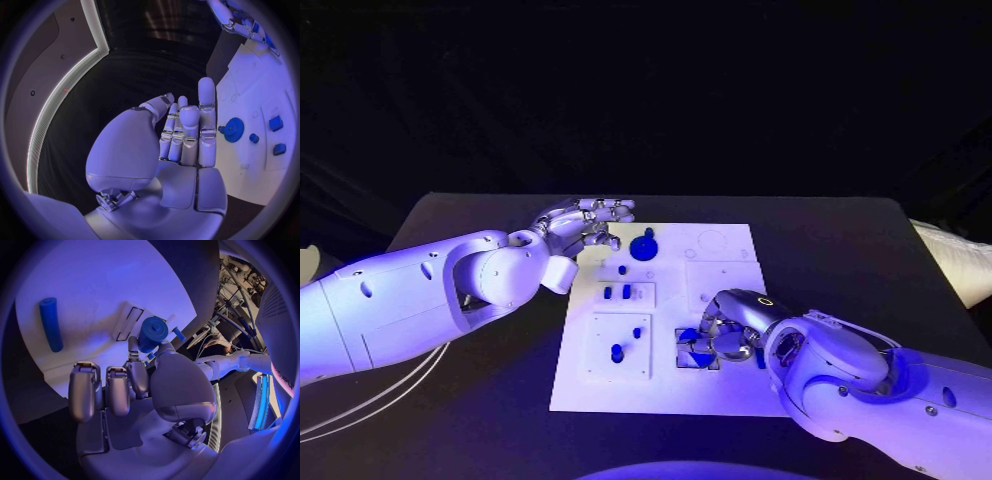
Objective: Assemble the parts on the task board
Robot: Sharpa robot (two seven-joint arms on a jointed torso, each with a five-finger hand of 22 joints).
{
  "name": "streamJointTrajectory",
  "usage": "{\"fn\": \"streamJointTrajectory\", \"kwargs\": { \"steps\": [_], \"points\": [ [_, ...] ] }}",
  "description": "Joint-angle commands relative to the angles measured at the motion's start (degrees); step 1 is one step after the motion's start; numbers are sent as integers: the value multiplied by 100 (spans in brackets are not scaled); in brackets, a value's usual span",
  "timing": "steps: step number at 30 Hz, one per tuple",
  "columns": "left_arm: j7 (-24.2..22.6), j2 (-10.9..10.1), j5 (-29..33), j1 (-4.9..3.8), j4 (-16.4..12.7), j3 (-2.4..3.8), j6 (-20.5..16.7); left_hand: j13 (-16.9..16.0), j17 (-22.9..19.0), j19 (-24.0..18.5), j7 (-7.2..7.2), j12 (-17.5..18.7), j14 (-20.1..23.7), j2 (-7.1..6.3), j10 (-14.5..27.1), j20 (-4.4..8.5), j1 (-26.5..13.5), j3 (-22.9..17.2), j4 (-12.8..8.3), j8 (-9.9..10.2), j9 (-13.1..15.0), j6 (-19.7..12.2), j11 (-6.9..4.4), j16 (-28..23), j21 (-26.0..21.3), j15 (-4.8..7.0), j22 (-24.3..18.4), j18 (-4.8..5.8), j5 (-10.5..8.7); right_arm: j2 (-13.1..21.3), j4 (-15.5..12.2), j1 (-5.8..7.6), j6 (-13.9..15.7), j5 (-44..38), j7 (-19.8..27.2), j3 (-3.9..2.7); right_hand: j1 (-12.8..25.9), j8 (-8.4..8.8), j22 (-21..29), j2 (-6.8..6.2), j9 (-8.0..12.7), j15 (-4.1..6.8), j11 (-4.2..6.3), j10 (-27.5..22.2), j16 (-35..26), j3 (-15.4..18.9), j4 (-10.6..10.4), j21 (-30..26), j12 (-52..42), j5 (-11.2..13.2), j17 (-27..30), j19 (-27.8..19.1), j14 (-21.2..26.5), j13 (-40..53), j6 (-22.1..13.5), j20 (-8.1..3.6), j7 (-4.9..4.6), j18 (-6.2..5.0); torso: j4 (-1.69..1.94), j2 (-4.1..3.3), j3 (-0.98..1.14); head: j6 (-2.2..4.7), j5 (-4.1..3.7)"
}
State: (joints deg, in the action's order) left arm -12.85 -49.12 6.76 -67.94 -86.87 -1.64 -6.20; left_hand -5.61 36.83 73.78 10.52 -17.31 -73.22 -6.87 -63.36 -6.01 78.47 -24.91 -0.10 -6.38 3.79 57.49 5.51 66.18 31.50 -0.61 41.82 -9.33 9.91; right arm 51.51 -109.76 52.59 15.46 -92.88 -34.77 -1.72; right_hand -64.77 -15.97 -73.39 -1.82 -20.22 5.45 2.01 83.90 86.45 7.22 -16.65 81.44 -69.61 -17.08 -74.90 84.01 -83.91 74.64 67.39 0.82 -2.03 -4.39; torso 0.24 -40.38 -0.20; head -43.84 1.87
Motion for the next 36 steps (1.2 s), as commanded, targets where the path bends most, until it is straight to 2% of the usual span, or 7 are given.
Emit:
{"fn": "streamJointTrajectory", "kwargs": {
  "steps": [1,6,8,11,13,18,36],
  "points": [
    [84,18,-195,-1,-39,1,244,-4,-8,-40,-10,-41,41,14,43,-2,-16,4,-18,-31,6,-42,18,19,33,3,5,-106,20,-32,26,-9,-317,-167,-16,9,90,-8,11,0,-18,44,31,-11,-1,85,-3,-21,-6,97,-858,-3,-482,2,-48,-45,18,95,9,3,8,13,13],
    [113,23,-226,-1,-44,-11,293,-2,-16,-45,-3,-50,44,-2,56,-7,-56,24,-4,-33,6,-52,26,21,36,-5,5,-103,15,-62,31,-8,-320,-167,-15,10,448,-36,24,-62,-109,44,26,-16,-12,319,-17,-35,20,847,-848,-8,-479,12,-77,-46,19,92,3,6,3,18,27],
    [116,23,-232,-1,-35,-17,300,-2,-16,-45,-3,-50,44,-2,56,-7,-56,24,-4,-33,6,-52,26,21,36,-5,5,-103,15,-69,28,-7,-292,-166,-12,10,652,-40,37,-164,-140,42,22,-30,-21,371,-32,-46,63,1168,-836,-13,-476,-7,-97,-45,15,90,0,7,7,27,24],
    [117,23,-236,-1,-24,-23,310,-2,-15,-45,-3,-51,44,-2,56,-7,-57,25,-3,-33,6,-52,26,21,36,-6,5,-103,14,-72,20,-7,-227,-165,-5,10,1028,-28,85,-392,-169,31,12,-72,-56,383,-37,-78,180,1365,-783,-34,-464,-76,-143,-43,-2,80,0,3,5,34,20],
    [117,23,-238,-1,-19,-25,329,-2,-13,-46,-2,-53,43,-2,58,-8,-63,27,0,-34,6,-53,27,24,36,-7,5,-103,14,-70,13,-7,-186,-166,-1,10,1328,-22,107,-482,-195,24,4,-91,-71,309,-43,-96,235,1393,-765,-44,-460,-101,-171,-38,-11,76,-3,0,-1,37,14],
    [127,22,-239,-1,-15,-31,352,-2,-21,-47,-2,-56,46,-5,61,-9,-71,31,3,-34,6,-54,28,22,37,-8,5,-102,13,-53,-4,-7,-137,-180,2,10,1435,-20,117,-496,-211,22,2,-98,-79,271,-43,-104,261,1398,-757,-48,-458,-112,-182,-36,-14,73,5,3,-1,49,8],
    [128,-8,-240,-1,-22,-35,357,-2,-24,-49,-3,-59,47,-2,64,-10,-75,30,4,-35,6,-57,27,22,37,-9,4,-102,15,218,-335,-7,-23,-385,13,5,1494,-37,52,-356,-250,24,8,-59,-43,159,-34,-72,181,1371,-825,-21,-474,-43,-166,-33,-6,86,0,0,0,38,19]
  ]
}}
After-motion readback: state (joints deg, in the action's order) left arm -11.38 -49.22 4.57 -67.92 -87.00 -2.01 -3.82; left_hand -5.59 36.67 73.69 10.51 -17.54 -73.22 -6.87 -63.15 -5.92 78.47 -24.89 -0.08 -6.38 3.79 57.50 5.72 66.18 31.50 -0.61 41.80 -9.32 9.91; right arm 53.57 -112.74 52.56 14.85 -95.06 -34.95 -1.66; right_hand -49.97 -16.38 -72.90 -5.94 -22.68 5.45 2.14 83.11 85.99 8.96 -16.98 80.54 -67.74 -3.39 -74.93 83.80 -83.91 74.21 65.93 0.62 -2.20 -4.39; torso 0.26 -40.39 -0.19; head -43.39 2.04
